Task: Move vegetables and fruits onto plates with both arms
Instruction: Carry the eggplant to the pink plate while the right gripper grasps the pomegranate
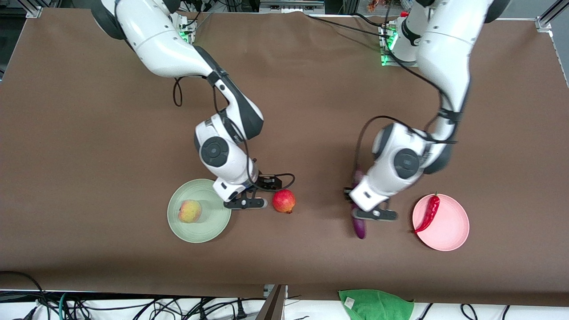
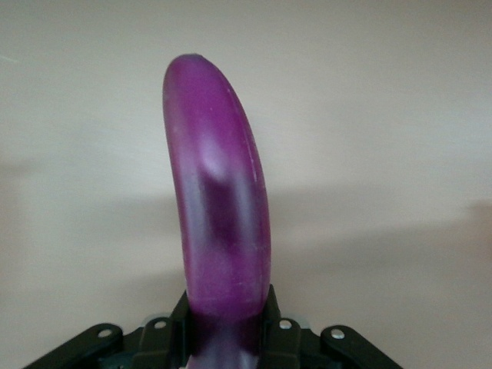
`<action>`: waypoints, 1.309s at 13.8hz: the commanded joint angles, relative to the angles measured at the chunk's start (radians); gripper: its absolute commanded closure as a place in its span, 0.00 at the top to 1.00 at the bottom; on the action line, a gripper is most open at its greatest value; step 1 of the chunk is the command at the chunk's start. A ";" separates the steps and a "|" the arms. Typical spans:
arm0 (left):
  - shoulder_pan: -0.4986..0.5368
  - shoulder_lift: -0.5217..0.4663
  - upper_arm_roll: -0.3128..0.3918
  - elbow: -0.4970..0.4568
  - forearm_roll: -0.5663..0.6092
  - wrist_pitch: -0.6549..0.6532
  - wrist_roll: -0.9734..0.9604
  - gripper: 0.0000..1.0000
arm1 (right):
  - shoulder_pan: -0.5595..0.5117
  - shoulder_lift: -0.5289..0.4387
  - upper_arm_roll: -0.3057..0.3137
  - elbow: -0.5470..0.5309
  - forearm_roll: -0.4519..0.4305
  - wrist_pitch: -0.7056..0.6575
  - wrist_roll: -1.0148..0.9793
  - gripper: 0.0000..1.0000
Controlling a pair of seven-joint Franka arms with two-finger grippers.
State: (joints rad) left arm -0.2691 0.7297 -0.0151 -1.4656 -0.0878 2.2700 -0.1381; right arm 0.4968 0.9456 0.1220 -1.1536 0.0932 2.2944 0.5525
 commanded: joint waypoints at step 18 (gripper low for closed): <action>0.139 0.080 0.242 -0.001 -0.160 0.042 0.523 0.83 | 0.060 0.156 -0.016 0.052 -0.003 0.330 0.086 0.64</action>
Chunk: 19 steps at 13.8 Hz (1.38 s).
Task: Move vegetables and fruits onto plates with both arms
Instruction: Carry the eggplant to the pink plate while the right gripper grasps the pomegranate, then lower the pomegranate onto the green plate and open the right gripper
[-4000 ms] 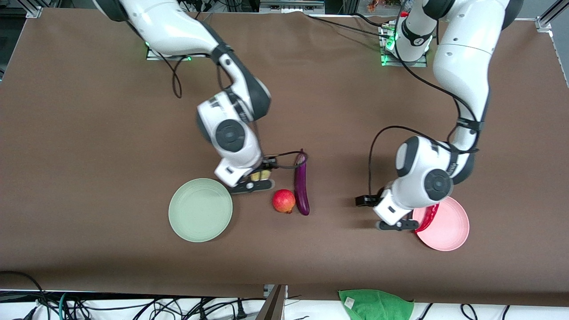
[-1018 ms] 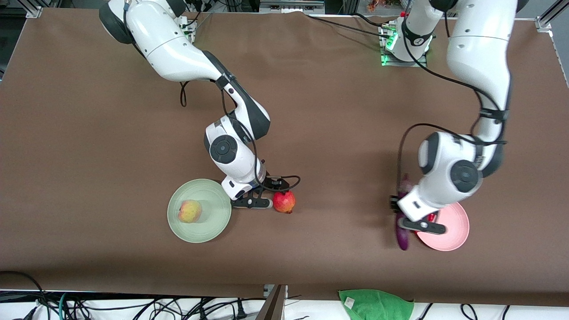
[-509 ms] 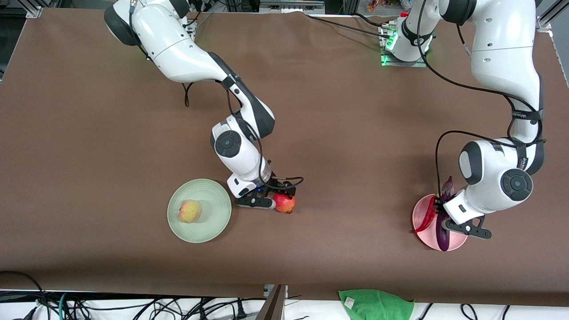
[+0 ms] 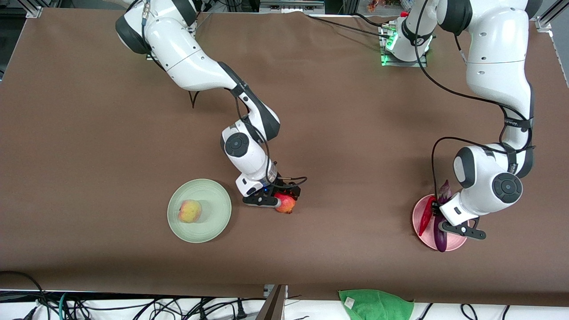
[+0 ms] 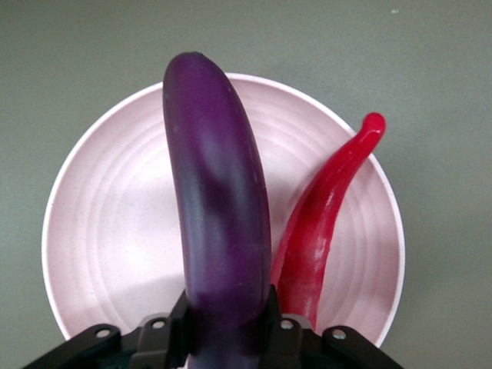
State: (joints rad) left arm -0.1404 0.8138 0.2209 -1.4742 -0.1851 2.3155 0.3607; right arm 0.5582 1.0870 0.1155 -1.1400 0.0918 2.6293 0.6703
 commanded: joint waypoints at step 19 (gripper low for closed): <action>-0.009 -0.478 -0.012 0.166 0.135 -0.738 -0.287 1.00 | -0.276 -0.225 -0.010 -0.047 0.011 -0.546 -0.583 0.22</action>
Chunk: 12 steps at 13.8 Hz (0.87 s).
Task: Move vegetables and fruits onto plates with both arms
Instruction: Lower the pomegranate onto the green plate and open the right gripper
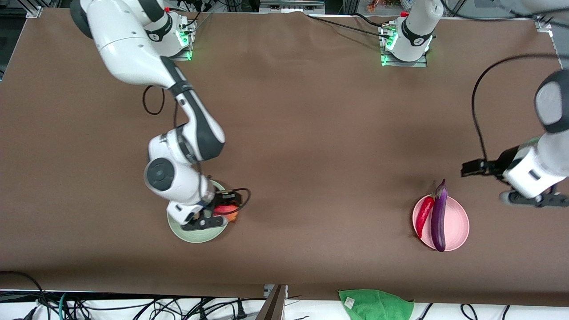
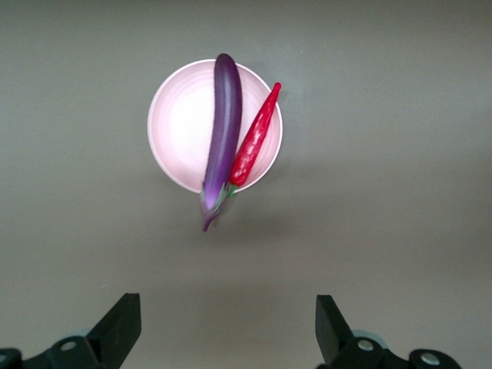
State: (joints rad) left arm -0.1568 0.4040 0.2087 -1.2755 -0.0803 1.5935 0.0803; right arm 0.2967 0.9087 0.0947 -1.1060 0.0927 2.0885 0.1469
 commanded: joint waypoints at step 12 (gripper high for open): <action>0.137 -0.364 -0.134 -0.295 0.030 -0.078 -0.100 1.00 | -0.068 -0.080 0.016 -0.019 0.007 -0.215 -0.093 0.99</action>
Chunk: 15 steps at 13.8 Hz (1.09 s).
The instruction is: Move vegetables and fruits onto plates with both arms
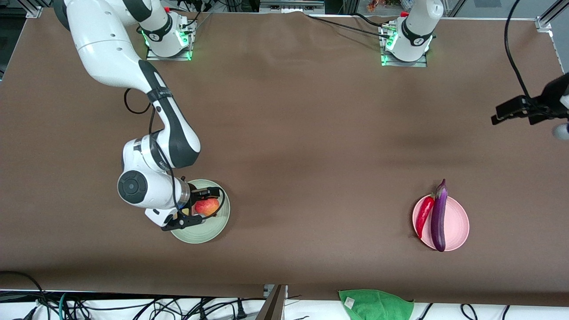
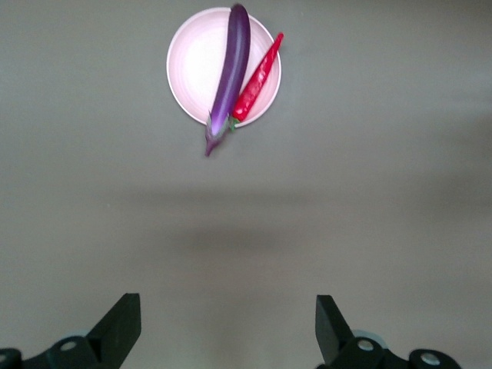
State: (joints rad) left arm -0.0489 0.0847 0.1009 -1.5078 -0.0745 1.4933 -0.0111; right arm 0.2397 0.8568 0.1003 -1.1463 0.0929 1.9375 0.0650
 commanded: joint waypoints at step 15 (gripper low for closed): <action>0.040 0.020 -0.030 -0.014 0.033 0.018 -0.007 1.00 | -0.088 -0.703 -0.102 -0.381 -0.084 -0.334 -0.174 0.99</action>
State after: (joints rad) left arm -0.0103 0.0987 0.0777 -1.5428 -0.0740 1.5129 -0.0139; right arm 0.1482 0.2896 0.0019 -1.3777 0.0457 1.6082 -0.1176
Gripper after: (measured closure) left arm 0.000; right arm 0.004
